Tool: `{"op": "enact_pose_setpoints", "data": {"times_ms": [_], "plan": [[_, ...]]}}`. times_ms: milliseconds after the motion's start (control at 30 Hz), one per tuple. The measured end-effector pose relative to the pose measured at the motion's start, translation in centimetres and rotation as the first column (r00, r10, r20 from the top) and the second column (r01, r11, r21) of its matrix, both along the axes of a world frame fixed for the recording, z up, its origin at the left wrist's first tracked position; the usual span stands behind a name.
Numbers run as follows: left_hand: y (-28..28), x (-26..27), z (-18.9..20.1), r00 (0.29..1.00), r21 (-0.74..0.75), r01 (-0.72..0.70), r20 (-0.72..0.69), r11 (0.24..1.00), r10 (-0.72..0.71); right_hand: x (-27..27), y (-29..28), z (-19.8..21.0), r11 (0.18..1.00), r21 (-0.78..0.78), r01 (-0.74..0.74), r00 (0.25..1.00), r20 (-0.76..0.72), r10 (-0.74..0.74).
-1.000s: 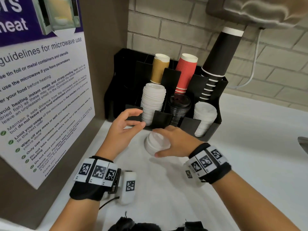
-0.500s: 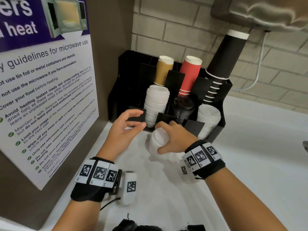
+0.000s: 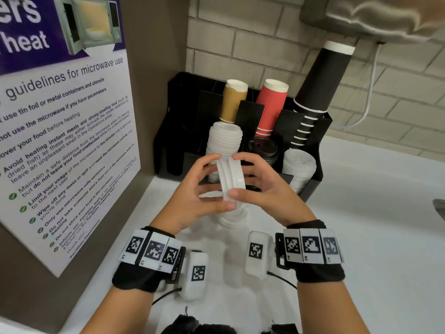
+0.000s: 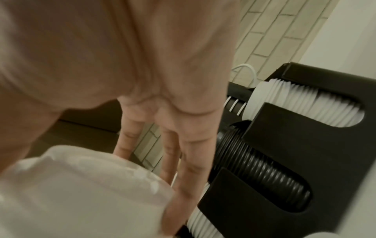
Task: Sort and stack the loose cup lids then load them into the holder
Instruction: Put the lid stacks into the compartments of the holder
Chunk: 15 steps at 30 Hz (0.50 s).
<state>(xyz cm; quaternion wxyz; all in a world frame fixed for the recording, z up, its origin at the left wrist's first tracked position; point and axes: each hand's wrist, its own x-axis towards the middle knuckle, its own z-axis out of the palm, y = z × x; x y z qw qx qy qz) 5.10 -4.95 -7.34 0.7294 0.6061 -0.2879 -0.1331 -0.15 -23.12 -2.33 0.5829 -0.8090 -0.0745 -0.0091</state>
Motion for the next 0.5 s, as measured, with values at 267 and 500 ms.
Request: {"op": "enact_pose_setpoints", "data": {"times_ms": [267,500], "plan": [[-0.66,-0.28,0.10,0.999,0.029,-0.015,0.039,0.999,0.014,-0.49,-0.07,-0.21,1.000,0.029,0.008,1.000,0.028,-0.009],[-0.75,-0.23,0.03,1.000,0.036,-0.008,0.022,0.999,0.007,-0.53,0.16,-0.26,0.999,0.015,0.040,0.997,0.063,-0.041]]}}
